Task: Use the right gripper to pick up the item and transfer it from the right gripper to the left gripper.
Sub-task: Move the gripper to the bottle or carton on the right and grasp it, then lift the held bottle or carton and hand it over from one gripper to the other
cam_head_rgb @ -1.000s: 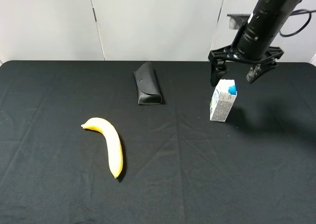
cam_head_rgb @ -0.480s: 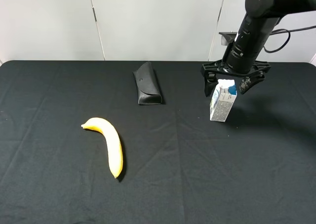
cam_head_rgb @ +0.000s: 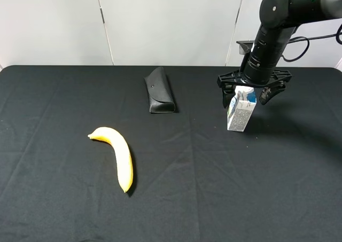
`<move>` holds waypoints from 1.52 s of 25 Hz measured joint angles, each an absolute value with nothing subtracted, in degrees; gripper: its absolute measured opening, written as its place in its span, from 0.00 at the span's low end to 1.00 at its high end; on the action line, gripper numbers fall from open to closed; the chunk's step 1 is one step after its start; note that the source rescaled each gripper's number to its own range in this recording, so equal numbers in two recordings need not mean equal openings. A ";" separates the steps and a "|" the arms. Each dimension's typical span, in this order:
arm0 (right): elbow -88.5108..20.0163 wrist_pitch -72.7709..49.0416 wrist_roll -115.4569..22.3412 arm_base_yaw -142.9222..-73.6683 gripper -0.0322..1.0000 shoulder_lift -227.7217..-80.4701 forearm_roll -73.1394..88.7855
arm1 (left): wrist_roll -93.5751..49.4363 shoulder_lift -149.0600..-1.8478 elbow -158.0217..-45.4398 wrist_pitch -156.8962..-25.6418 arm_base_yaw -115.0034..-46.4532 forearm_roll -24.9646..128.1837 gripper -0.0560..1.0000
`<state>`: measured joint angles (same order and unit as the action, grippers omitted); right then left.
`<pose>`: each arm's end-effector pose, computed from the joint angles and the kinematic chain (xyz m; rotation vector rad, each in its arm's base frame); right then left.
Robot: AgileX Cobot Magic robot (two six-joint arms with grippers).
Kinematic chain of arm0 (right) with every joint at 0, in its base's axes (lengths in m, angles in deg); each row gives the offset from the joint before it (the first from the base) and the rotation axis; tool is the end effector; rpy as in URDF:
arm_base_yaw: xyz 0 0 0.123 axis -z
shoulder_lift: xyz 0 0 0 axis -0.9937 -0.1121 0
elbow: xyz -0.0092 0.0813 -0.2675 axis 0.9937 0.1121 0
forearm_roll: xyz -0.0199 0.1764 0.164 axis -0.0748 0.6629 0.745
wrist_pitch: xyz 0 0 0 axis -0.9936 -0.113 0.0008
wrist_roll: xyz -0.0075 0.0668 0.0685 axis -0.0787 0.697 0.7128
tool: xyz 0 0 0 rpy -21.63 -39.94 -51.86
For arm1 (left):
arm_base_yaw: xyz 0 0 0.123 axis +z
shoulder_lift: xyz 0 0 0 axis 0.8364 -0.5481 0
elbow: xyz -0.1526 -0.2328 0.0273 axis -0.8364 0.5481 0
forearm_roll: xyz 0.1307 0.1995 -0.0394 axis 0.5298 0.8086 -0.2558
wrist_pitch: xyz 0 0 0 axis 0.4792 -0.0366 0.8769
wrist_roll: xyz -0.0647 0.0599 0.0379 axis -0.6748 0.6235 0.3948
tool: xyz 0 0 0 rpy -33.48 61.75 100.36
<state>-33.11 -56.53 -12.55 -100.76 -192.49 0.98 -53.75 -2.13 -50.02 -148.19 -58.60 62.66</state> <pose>0.3587 0.1125 0.1806 -0.1438 2.9949 0.0781 -0.0032 -0.0035 0.2665 0.0773 2.0531 -0.0455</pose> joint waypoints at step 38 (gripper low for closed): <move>-42.14 -68.21 -15.67 -100.76 0.10 -188.71 2.23 | -53.75 -2.13 -50.02 -148.19 -58.60 62.66 0.97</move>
